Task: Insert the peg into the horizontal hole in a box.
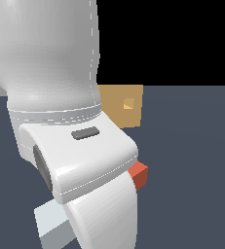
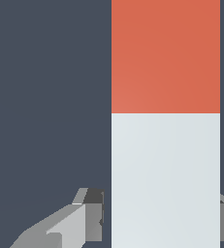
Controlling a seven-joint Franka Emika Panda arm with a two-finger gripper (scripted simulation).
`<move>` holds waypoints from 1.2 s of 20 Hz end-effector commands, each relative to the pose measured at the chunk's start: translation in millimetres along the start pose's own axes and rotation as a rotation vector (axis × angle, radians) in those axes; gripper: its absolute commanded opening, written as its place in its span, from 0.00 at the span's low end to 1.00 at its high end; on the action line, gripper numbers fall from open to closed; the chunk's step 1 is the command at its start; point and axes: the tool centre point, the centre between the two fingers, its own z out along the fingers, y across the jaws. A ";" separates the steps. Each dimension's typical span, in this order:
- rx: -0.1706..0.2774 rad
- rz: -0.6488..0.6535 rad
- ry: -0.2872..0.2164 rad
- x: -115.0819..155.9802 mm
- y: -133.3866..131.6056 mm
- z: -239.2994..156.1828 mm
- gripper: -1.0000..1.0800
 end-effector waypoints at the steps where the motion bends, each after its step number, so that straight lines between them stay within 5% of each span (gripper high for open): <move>1: -0.001 0.000 0.001 0.5 0.4 0.5 0.00; 14: -0.001 -0.013 0.001 3.9 1.7 -1.0 0.00; 24: -0.003 -0.166 -0.001 47.9 9.1 -13.8 0.00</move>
